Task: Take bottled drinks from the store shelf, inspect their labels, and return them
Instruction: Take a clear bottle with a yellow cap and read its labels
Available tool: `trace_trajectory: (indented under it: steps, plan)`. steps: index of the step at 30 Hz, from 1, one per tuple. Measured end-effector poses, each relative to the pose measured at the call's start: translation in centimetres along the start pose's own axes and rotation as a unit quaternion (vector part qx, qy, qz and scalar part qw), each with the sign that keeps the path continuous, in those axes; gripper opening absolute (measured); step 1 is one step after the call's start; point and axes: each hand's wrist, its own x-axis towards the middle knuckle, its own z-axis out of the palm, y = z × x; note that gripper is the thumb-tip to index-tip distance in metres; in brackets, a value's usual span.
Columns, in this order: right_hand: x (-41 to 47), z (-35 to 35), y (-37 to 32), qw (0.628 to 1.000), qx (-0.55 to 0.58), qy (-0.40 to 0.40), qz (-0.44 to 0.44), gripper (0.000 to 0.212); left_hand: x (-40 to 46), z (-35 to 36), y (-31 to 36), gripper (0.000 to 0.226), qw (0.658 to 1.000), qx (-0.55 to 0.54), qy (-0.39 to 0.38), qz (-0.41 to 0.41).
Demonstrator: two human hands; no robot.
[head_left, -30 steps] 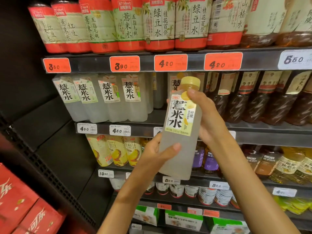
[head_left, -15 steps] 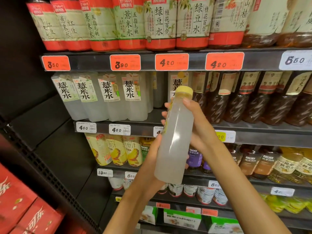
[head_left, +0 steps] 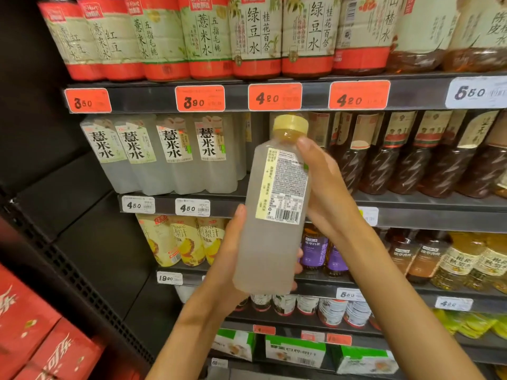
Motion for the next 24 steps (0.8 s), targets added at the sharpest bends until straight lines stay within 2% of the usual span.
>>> trace_trajectory:
  steps: [2,3,4,6,7,9,11,13,15,17,19,21,24]
  plan:
    - [-0.1,0.3,0.0,0.998,0.042,-0.032,0.018,0.085,-0.1,0.1,-0.3,0.088,0.996,-0.055,-0.043,-0.049]
    - [-0.2,0.4,0.0,0.997,0.061,-0.044,0.02,0.09,0.0,0.0,-0.5,0.089,0.994,-0.066,-0.052,-0.063]
    - [-0.3,0.5,0.0,0.996,0.073,-0.05,0.02,0.084,0.1,-0.3,-0.7,0.087,0.994,-0.066,-0.058,-0.068]
    - [-0.3,0.2,0.3,0.997,0.072,-0.039,0.017,0.057,0.1,-0.7,-0.9,0.081,0.996,-0.043,-0.058,-0.054]
    - [-0.4,0.0,0.3,0.998,0.064,-0.025,0.01,0.049,0.0,-0.7,-0.9,0.074,0.998,-0.022,-0.04,-0.03]
    - [-0.5,0.0,0.1,0.999,0.03,0.0,-0.012,0.04,0.0,-1.0,-0.8,0.055,0.994,0.084,0.068,0.034]
    - [-0.5,0.1,-0.2,0.996,-0.046,0.059,-0.04,0.035,0.1,-1.2,-0.8,0.046,0.959,0.19,0.177,0.111]
    - [-0.3,0.4,-0.3,0.984,-0.1,0.131,-0.059,0.038,0.3,-0.8,-0.9,0.042,0.942,0.227,0.199,0.147]
    - [-0.2,0.8,-0.2,0.98,-0.1,0.167,-0.048,0.048,0.7,0.3,-1.5,0.056,0.939,0.253,0.177,0.15]
    - [-0.2,1.2,0.0,0.979,-0.118,0.164,-0.03,0.053,1.2,1.3,-2.4,0.07,0.918,0.295,0.204,0.168]
    - [-0.2,1.2,-0.2,0.98,-0.148,0.133,-0.013,0.055,1.3,1.7,-2.7,0.071,0.896,0.31,0.25,0.196]
    - [-0.1,0.7,-0.7,0.988,-0.119,0.094,0.005,0.055,1.0,1.2,-2.4,0.069,0.902,0.286,0.249,0.206]
    - [0.4,-0.1,-1.3,0.998,-0.059,0.032,0.021,0.046,0.5,0.2,-1.6,0.062,0.951,0.231,0.136,0.155]
